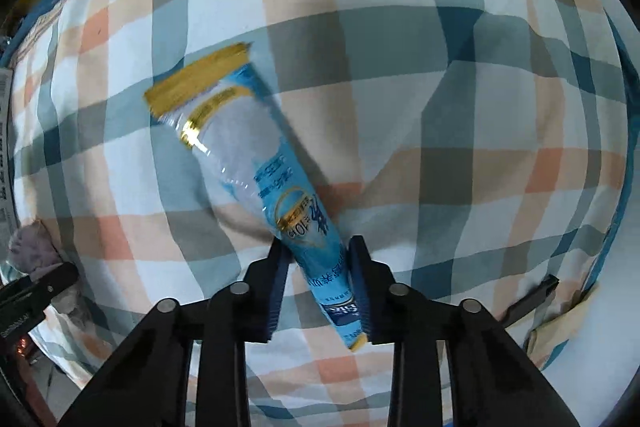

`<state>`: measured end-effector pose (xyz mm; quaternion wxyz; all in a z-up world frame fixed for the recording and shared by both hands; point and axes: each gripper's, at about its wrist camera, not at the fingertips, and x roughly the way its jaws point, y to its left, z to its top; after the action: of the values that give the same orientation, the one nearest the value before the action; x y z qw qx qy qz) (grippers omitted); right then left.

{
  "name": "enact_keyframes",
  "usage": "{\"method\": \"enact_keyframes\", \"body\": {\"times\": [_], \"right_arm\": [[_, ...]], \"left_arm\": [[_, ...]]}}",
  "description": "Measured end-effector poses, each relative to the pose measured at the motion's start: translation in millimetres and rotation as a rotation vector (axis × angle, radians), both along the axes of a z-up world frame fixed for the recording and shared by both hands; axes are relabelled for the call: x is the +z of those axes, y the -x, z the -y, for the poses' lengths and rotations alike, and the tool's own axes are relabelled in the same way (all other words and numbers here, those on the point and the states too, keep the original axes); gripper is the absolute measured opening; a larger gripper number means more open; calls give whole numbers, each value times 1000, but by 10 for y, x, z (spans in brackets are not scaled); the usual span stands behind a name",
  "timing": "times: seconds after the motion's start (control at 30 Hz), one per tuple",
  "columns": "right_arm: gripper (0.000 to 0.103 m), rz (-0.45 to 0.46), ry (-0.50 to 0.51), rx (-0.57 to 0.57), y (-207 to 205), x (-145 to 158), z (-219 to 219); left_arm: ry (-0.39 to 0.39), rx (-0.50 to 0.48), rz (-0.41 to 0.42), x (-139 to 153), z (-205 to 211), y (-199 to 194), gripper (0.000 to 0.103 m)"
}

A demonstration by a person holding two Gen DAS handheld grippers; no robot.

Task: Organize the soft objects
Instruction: 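Grasp the lilac cloth with the left tool while the right tool grasps the blue tube, then carry the cloth and tube into the box and open both tools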

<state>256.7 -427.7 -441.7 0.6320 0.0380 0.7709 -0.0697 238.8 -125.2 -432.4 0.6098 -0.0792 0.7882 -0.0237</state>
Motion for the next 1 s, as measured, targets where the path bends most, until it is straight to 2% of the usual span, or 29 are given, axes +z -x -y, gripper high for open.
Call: {"method": "enact_keyframes", "body": {"times": [0.2, 0.47, 0.63, 0.87, 1.0], "right_arm": [[17, 5, -2, -27, 67, 137, -42], [16, 66, -49, -81, 322, 530, -127], [16, 119, -108, -93, 554, 919, -382], [16, 196, -195, -45, 619, 1504, -1056], [16, 234, -257, -1, 581, 1709, -1744]], "left_arm": [[1, -12, 32, 152, 36, 87, 47], [30, -67, 116, 527, 29, 260, 46], [59, -103, 170, 830, -50, 382, 46], [78, -139, 292, 1450, -410, 478, 46], [72, -135, 349, 1736, -757, 492, 47]]}}
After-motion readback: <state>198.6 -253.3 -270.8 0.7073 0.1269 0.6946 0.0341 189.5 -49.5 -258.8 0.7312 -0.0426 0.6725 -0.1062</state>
